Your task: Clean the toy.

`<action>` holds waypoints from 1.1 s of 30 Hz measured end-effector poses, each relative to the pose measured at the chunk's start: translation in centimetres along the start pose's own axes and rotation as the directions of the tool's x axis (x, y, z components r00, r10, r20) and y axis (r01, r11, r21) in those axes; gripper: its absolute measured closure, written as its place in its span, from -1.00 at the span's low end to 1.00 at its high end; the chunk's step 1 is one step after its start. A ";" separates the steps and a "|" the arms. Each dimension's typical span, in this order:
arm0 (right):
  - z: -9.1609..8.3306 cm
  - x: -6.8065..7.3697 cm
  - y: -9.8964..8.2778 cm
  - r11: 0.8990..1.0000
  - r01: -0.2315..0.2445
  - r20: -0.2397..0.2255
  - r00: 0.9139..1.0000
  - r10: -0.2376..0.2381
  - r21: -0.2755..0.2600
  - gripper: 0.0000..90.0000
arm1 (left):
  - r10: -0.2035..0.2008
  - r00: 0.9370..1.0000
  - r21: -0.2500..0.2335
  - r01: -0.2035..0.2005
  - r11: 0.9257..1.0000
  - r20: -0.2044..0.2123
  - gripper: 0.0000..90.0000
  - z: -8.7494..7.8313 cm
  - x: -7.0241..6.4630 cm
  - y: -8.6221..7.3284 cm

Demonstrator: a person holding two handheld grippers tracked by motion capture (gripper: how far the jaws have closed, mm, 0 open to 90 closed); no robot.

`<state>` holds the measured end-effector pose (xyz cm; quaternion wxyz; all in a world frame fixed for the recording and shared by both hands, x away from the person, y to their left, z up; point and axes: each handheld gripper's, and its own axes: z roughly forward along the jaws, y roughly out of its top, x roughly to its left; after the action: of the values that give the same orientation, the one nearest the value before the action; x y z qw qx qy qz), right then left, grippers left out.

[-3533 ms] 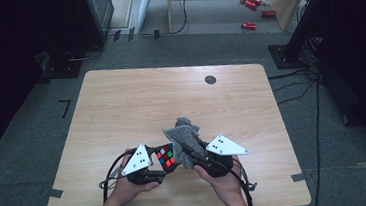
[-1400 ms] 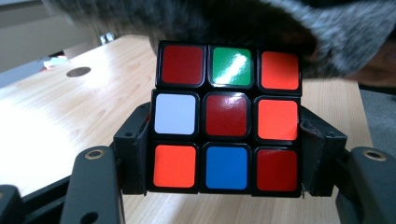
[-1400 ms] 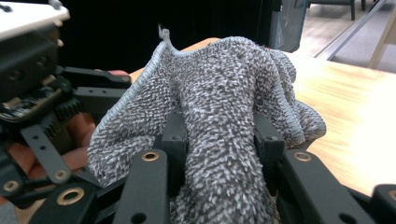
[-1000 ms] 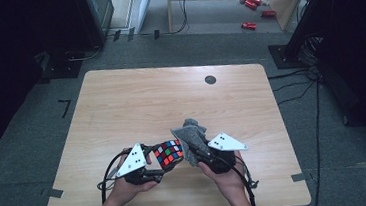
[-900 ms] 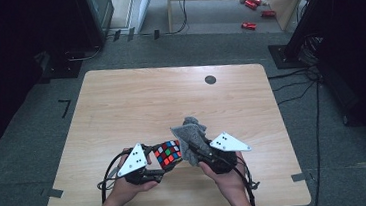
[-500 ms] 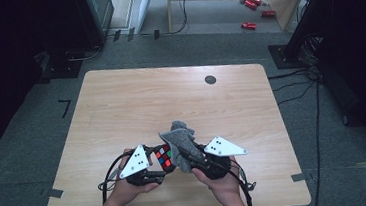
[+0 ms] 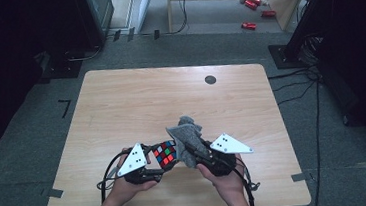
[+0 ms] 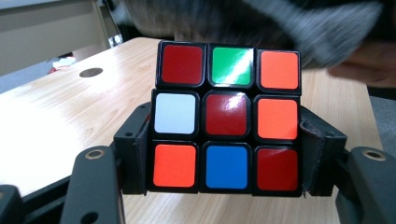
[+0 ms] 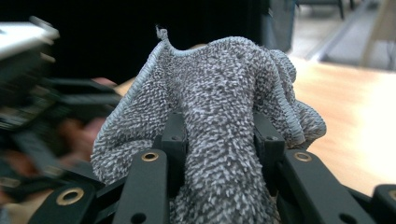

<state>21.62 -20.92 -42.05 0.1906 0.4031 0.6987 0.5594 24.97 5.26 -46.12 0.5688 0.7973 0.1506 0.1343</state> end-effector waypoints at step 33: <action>1.0 0.1 -0.8 0.998 -0.030 -0.064 0.997 0.033 0.051 0.44 | -0.002 1.000 -0.010 0.002 1.000 0.022 -0.24 -0.2 -0.4 0.3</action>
<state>22.04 -20.25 -43.13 0.1488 0.4005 0.7117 0.5576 24.56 5.17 -45.80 0.5746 0.7957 0.1446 0.1258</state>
